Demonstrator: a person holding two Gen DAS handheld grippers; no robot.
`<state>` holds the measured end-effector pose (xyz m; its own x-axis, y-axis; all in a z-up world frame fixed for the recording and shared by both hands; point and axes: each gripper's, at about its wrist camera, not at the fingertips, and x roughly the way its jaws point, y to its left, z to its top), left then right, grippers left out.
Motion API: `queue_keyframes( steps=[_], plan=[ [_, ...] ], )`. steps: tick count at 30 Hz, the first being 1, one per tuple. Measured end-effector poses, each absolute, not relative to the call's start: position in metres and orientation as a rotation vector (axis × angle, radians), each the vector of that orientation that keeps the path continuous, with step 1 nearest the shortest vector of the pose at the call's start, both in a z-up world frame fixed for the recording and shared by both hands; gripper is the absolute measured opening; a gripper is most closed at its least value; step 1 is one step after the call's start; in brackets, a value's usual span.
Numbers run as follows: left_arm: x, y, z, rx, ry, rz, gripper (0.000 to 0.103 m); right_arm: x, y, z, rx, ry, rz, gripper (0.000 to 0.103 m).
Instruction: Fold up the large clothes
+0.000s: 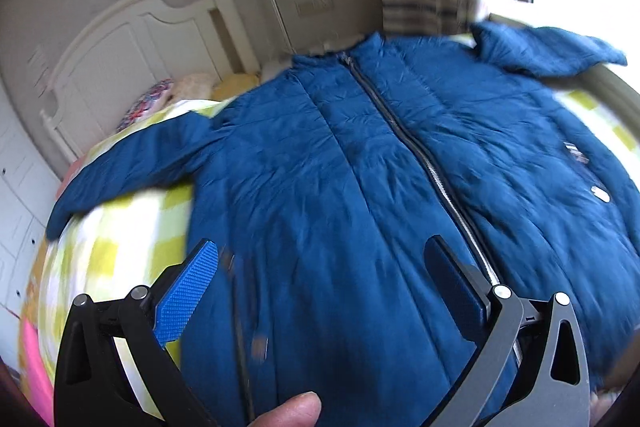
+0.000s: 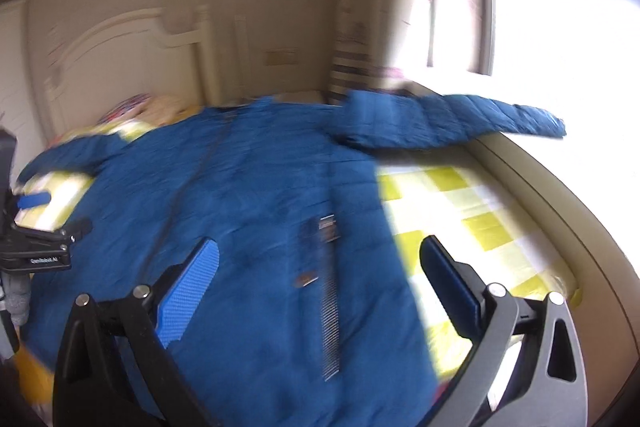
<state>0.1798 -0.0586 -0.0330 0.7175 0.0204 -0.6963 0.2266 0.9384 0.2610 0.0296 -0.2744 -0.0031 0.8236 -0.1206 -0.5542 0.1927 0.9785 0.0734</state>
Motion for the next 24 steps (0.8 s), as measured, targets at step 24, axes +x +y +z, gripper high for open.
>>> queue_keyframes(
  steps=[24],
  plan=[
    [0.315,-0.050,-0.098,0.088,0.957,-0.210,0.099,0.187,-0.622,0.005,0.695,0.560,-0.732,0.072]
  ],
)
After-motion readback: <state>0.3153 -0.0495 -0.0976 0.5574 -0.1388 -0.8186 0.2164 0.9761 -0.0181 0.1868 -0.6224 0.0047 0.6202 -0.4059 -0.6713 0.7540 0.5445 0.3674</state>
